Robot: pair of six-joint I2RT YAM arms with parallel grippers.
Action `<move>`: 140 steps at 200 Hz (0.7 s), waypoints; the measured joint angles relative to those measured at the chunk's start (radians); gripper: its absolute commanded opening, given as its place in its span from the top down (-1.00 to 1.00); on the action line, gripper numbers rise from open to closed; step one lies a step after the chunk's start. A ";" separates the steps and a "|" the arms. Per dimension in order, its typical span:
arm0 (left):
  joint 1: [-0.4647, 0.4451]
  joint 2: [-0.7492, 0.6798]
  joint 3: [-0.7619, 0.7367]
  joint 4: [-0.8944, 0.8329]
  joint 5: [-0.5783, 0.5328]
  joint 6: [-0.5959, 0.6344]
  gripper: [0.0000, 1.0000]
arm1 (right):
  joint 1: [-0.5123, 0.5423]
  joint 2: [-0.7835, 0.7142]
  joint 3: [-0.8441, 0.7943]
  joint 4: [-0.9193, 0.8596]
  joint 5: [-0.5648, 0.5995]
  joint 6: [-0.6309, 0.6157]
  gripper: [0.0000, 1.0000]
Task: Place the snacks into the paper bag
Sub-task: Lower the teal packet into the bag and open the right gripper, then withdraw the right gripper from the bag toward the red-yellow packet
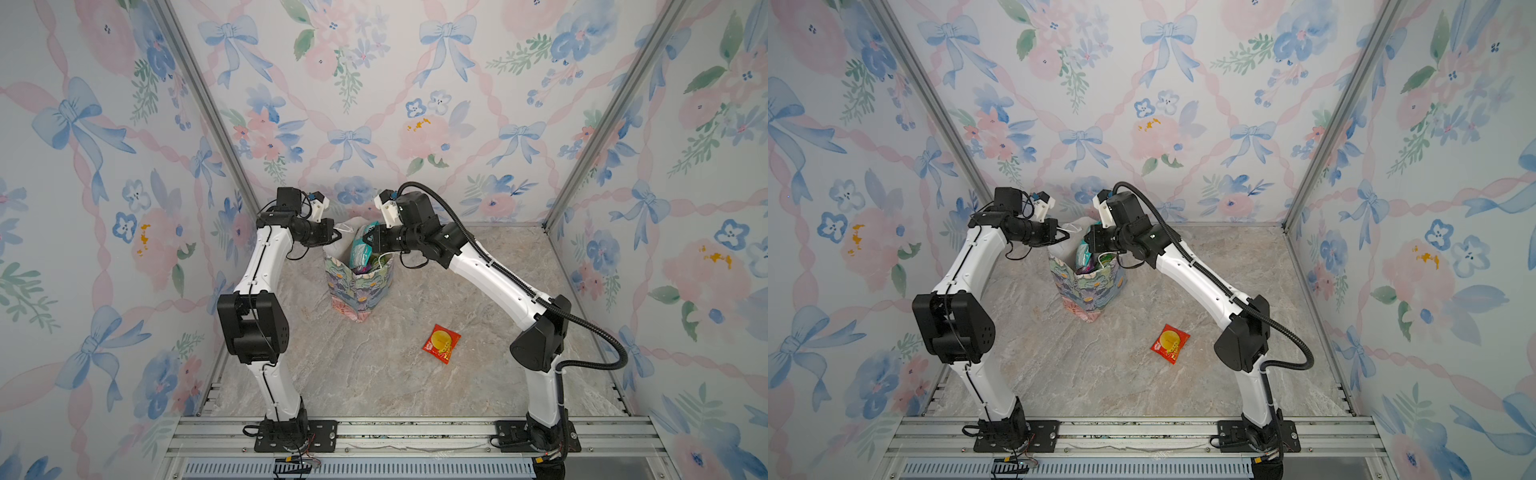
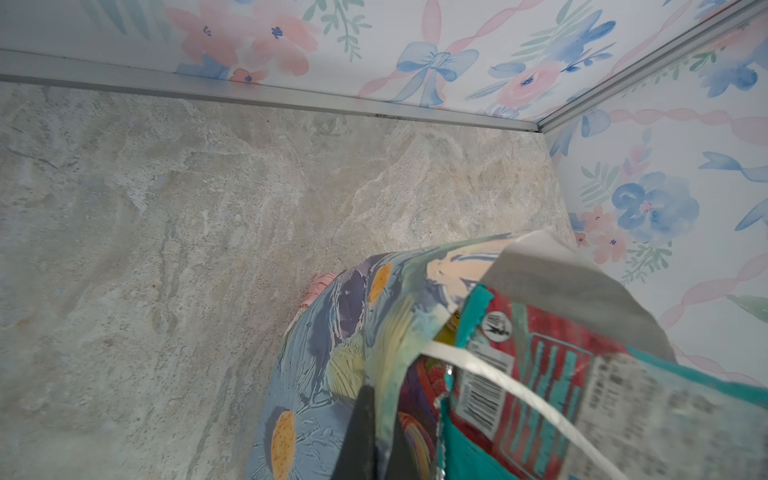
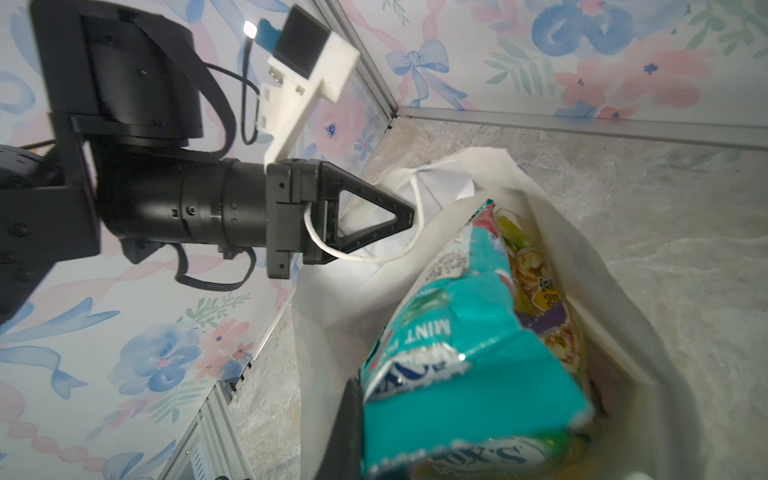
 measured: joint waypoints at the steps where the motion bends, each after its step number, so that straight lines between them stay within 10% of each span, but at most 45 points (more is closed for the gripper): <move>1: 0.000 0.000 0.000 0.000 0.000 0.000 1.00 | 0.000 0.002 0.001 -0.002 0.000 0.000 1.00; 16: 0.000 0.000 0.000 0.000 0.000 0.000 1.00 | 0.000 0.024 0.012 -0.020 0.008 0.000 0.85; 54: 0.000 0.000 0.000 0.000 0.001 0.000 1.00 | 0.000 0.102 0.148 -0.076 0.016 -0.014 -0.28; 140: 0.000 0.000 0.000 0.000 0.000 0.000 1.00 | 0.000 0.036 0.189 -0.083 0.068 -0.098 -0.52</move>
